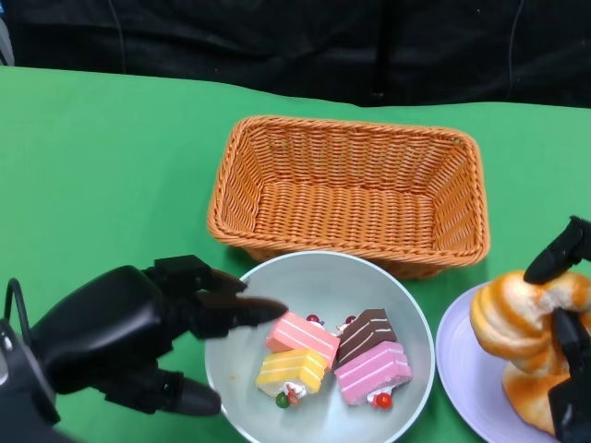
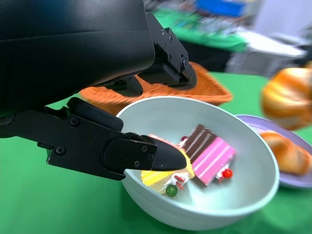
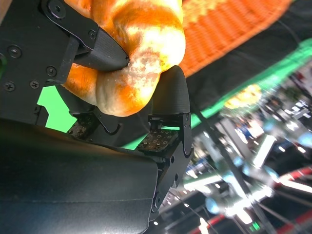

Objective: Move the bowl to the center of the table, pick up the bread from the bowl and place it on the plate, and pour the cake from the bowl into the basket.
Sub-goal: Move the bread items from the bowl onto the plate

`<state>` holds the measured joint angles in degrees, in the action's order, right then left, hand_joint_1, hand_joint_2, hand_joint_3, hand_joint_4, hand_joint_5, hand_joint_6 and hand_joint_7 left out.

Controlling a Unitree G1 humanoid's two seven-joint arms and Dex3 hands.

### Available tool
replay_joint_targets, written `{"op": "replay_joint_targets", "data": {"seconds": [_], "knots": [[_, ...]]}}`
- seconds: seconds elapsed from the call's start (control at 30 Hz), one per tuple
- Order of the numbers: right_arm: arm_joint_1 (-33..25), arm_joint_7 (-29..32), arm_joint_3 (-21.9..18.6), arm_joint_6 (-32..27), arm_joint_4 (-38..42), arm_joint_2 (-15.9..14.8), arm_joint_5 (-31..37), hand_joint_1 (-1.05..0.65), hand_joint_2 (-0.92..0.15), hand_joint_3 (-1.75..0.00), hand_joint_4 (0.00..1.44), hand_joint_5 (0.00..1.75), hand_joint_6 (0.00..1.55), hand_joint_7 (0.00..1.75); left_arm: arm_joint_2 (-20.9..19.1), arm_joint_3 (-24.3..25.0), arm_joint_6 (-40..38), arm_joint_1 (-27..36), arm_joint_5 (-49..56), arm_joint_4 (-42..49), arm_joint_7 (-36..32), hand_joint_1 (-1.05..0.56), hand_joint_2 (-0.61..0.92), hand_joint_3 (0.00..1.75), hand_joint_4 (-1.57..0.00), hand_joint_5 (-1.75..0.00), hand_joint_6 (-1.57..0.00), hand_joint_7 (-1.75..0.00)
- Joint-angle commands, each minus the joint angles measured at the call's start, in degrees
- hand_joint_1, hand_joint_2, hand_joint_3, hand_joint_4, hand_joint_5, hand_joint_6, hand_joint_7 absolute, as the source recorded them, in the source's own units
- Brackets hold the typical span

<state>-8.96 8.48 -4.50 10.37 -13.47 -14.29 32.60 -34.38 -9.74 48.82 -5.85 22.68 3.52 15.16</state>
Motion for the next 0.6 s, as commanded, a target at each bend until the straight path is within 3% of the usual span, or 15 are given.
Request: {"op": "replay_joint_targets", "data": {"seconds": [0.03,0.2,0.27,0.33,0.4,0.5,0.6], "knots": [[0.5,-1.69,0.17,-3.26,0.26,-1.12,0.67,-0.08,-0.09,-1.69,1.0,1.75,0.83,1.61,-1.07,0.44,7.75,-2.54,3.62,4.06,-3.0,-0.55,0.92,0.05,-0.27,-0.8,-0.59,-0.09],[0.85,-6.23,1.16,-9.68,-0.58,-1.41,1.34,-0.05,-0.15,-1.58,0.97,1.75,0.85,1.51,-1.99,-0.03,14.69,-4.96,11.14,6.79,-4.67,-0.48,0.85,0.0,-0.35,-0.76,-0.65,-0.1],[1.08,-8.88,1.32,-13.89,-1.72,-1.06,0.9,-0.03,-0.34,-1.28,0.91,1.58,0.86,1.09,-2.17,-0.3,16.27,-5.74,14.47,7.38,-5.42,-0.43,0.85,0.0,-0.39,-0.67,-0.68,-0.07],[1.19,-11.47,1.94,-16.99,-2.76,-1.87,1.44,-0.03,-0.4,-1.18,0.89,1.51,0.88,0.92,-2.34,-0.55,17.29,-6.44,17.55,7.55,-6.14,-0.43,0.85,0.0,-0.42,-0.61,-0.69,-0.05],[1.19,-15.55,3.13,-20.3,-4.19,-3.94,3.2,-0.15,-0.57,-0.77,0.57,1.03,0.63,0.46,-2.77,-1.11,17.92,-7.34,21.32,7.25,-6.6,-0.41,0.88,0.01,-0.45,-0.55,-0.67,-0.03],[0.37,-21.64,5.24,-24.65,-7.63,-7.12,7.02,-0.35,-0.87,-0.24,0.29,0.54,0.41,0.09,-3.64,-2.44,18.35,-8.87,26.36,6.96,-7.28,-0.41,0.89,0.01,-0.45,-0.52,-0.67,-0.02],[-0.92,-23.6,7.2,-25.61,-10.43,-9.54,11.94,-0.55,-0.92,-0.16,0.1,0.4,0.27,0.01,-3.77,-3.63,19.32,-10.27,31.62,8.08,-11.09,-0.42,0.89,0.0,-0.45,-0.61,-0.71,-0.04]]}}
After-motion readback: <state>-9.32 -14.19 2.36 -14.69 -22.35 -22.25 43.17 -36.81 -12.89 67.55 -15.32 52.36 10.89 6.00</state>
